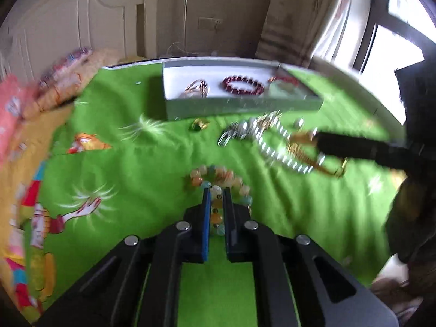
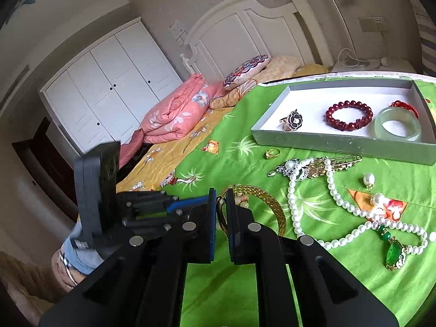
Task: Organize jewelry
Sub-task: 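Lift the left tool from the beads while the right tool reaches the gold bangle, then carry the bead bracelet into the box with the left tool while the right carries the gold bangle there, then grasp the pearl necklace with green pendant with the right tool, then lift the pearl necklace high with the right tool while the left grasps the silver pearl brooch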
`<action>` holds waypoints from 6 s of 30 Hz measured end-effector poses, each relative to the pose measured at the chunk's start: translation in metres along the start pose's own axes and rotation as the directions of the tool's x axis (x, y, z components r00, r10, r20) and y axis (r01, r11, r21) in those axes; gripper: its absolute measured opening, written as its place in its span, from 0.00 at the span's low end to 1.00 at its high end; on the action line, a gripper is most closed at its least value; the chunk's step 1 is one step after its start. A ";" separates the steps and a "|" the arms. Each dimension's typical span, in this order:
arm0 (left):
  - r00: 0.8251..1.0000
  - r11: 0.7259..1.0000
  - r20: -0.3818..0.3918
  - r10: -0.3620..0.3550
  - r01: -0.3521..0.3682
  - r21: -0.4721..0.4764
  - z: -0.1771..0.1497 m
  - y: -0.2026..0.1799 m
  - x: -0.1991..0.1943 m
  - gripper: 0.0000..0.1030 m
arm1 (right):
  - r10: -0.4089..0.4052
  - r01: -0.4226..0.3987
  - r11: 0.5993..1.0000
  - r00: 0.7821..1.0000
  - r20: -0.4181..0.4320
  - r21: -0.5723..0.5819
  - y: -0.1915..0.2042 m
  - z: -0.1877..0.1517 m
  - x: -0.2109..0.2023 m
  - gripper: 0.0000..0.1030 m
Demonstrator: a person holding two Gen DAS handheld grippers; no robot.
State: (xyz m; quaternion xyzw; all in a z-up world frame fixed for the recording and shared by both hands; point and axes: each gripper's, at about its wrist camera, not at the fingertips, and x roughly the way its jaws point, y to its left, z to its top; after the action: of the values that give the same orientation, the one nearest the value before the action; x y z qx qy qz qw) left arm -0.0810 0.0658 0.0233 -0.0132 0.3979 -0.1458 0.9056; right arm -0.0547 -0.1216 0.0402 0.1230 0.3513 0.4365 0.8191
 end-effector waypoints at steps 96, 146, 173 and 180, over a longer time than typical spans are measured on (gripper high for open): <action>0.996 0.996 -0.041 0.079 -0.078 0.032 0.243 0.010 0.131 0.48 | -0.355 0.355 0.935 0.935 0.009 0.020 -0.156 0.145 0.029 0.83; 0.999 0.987 0.015 -0.031 0.033 -0.157 0.023 0.031 0.030 0.98 | -0.347 0.316 0.931 0.922 -0.173 -0.183 -0.053 0.019 0.038 0.49; 0.998 0.999 -0.064 0.029 -0.030 -0.017 0.044 -0.008 0.050 0.97 | 0.362 -0.410 0.908 0.872 0.328 0.087 -0.071 -0.005 -0.119 0.11; 0.992 0.985 -0.128 0.000 0.022 0.171 0.074 -0.046 0.089 0.75 | 0.344 -0.402 0.910 0.868 0.358 0.100 -0.087 -0.021 -0.133 0.11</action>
State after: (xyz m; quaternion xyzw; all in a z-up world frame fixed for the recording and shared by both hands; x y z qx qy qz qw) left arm 0.0182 -0.0093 0.0165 0.0724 0.4409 -0.1851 0.8753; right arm -0.0640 -0.2820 0.0433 0.3303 0.2137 0.5280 0.7526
